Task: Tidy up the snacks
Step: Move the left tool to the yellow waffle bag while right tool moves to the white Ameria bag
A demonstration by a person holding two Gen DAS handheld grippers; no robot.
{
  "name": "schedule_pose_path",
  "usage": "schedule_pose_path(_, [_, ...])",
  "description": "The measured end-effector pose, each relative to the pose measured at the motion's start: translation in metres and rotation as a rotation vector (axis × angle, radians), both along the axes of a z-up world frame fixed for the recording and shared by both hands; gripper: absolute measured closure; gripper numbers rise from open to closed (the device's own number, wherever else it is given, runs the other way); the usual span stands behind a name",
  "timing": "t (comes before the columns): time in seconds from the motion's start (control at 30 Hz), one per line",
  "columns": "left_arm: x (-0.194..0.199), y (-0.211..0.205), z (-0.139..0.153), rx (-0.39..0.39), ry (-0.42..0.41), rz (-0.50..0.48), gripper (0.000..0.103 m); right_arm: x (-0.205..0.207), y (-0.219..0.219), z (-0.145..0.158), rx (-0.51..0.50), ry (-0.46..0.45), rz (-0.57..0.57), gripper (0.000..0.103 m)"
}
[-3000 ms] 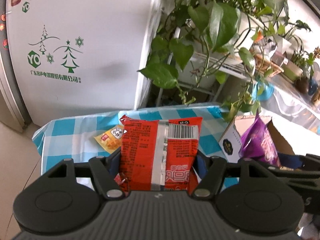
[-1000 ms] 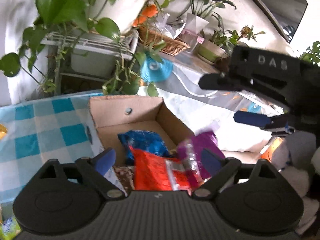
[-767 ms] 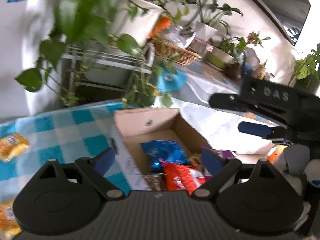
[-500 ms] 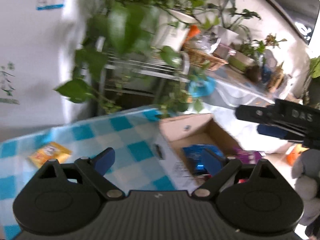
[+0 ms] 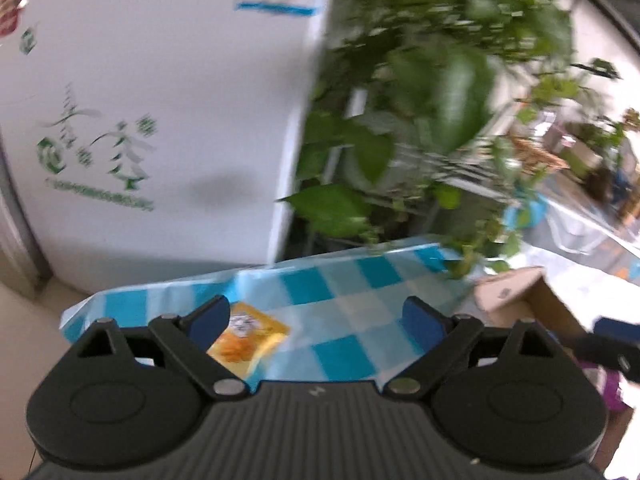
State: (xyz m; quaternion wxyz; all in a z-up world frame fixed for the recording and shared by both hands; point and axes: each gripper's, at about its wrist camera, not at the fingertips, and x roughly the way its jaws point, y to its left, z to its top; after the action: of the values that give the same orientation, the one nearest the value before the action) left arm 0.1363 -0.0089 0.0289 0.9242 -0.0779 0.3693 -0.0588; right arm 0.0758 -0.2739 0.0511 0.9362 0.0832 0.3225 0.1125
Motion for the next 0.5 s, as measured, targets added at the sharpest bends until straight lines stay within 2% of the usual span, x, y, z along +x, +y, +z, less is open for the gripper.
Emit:
schedule_pose_path(0.17, [0.019, 0.014, -0.018, 0.008, 0.039, 0.026, 0.010, -0.002, 0.024, -0.008, -0.045, 0.014, 0.099, 0.012])
schedule_pose_path(0.27, [0.032, 0.017, -0.034, 0.043, 0.043, -0.005, 0.010, -0.005, 0.037, -0.015, -0.069, 0.025, 0.171, 0.012])
schedule_pose_path(0.5, [0.056, 0.026, -0.072, 0.046, 0.138, -0.093, 0.012, -0.013, 0.066, -0.039, -0.174, 0.095, 0.359, 0.012])
